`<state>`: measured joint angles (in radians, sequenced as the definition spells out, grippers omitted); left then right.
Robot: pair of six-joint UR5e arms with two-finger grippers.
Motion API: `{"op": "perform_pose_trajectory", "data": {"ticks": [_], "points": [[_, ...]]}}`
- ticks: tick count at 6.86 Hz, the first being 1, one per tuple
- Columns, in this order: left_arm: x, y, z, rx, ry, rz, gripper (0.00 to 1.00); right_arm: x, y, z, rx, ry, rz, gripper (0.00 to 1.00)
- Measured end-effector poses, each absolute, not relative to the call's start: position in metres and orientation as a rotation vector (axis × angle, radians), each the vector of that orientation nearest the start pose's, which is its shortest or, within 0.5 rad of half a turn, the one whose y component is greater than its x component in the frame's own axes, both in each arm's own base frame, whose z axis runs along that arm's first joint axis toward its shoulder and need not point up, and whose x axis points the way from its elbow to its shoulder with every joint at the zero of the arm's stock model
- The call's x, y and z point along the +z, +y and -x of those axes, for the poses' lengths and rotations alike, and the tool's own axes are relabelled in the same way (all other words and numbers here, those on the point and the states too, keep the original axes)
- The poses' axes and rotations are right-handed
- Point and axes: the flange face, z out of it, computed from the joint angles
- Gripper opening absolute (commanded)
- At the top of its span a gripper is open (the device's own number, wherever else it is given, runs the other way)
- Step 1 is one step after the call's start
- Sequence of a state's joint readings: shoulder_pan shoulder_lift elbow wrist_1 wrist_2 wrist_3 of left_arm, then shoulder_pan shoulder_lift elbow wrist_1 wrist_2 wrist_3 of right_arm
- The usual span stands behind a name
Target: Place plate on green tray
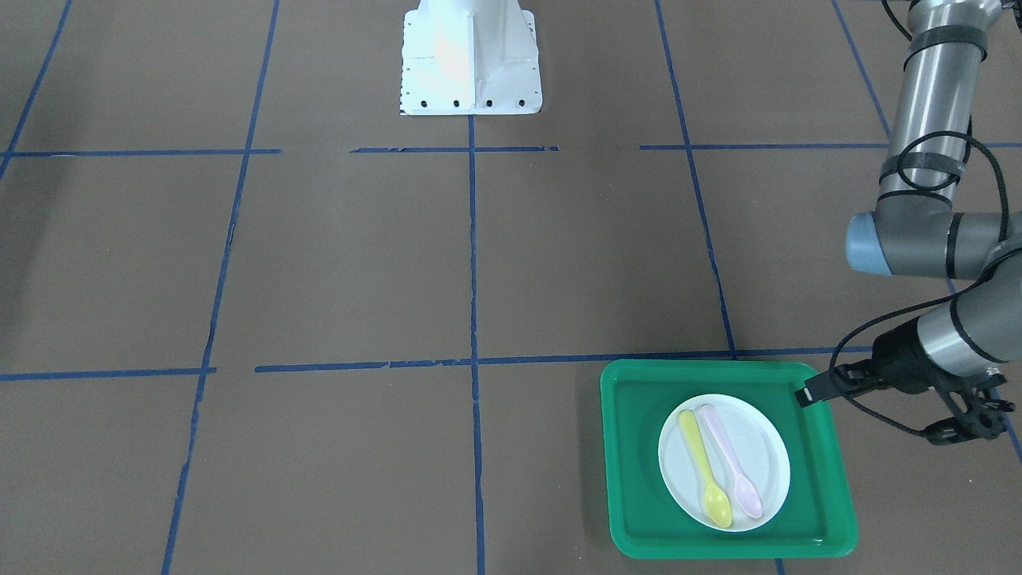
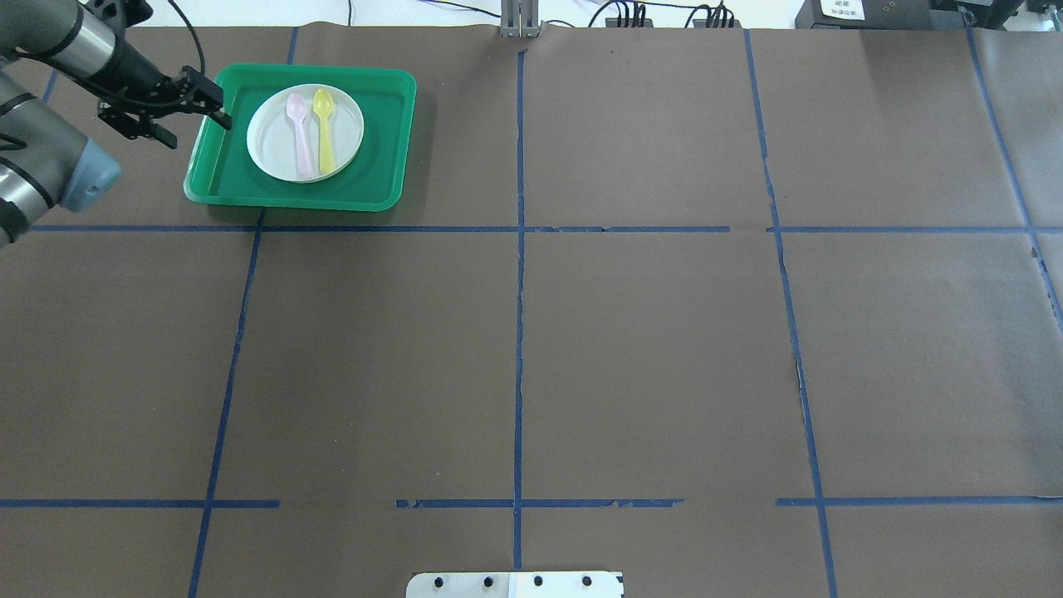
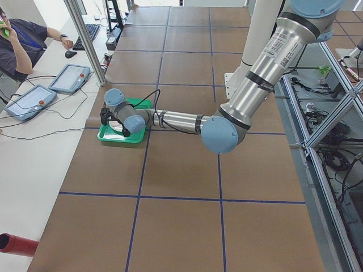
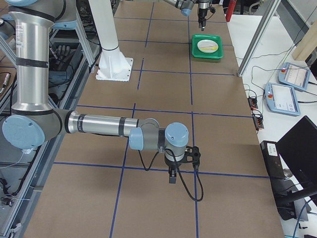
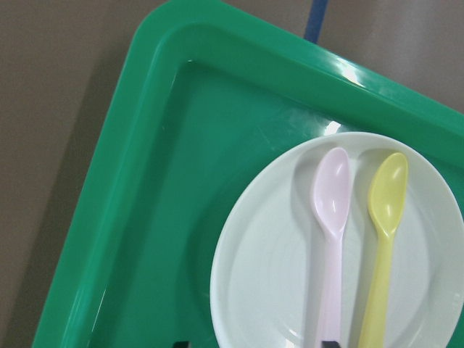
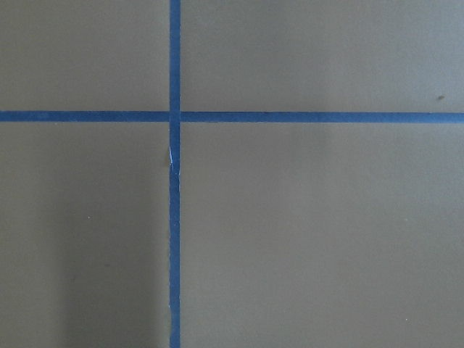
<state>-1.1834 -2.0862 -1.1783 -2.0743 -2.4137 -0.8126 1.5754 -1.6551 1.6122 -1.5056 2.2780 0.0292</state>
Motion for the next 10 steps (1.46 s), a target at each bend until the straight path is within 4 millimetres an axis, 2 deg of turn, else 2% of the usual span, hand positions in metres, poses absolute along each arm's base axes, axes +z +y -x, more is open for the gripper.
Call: {"op": "perform_pose_trajectory", "data": {"ticks": [1,2,3,4,5,6,7,8,10], "points": [[0.475,-0.683,-0.162,-0.049,0.926,-0.068,1.00,0.676,-0.457,-0.071,0.024,-0.707,-0.013,1.00],[0.479,-0.672,-0.094,0.048,0.810,-0.111,1.00,0.676,-0.457,-0.071,0.024,-0.707,-0.013,1.00],[0.505,-0.639,-0.026,0.114,0.701,-0.114,1.00,0.676,-0.458,-0.071,0.024,-0.707,-0.014,1.00],[0.537,-0.601,0.027,0.115,0.650,-0.093,1.00,0.676,-0.458,-0.071,0.024,-0.707,-0.013,1.00],[0.567,-0.568,0.055,0.117,0.634,-0.069,1.00,0.676,-0.457,-0.071,0.025,-0.707,-0.013,1.00],[0.592,-0.543,0.066,0.158,0.644,-0.051,1.00,0.676,-0.457,-0.071,0.025,-0.707,-0.012,1.00],[0.613,-0.520,0.068,0.194,0.694,-0.032,1.00,0.676,-0.457,-0.071,0.024,-0.707,-0.013,1.00],[0.624,-0.502,0.066,0.202,0.753,-0.022,1.00,0.676,-0.457,-0.071,0.024,-0.707,-0.013,1.00],[0.630,-0.466,0.065,0.202,0.804,-0.024,1.00,0.676,-0.458,-0.071,0.024,-0.707,-0.013,1.00]]}}
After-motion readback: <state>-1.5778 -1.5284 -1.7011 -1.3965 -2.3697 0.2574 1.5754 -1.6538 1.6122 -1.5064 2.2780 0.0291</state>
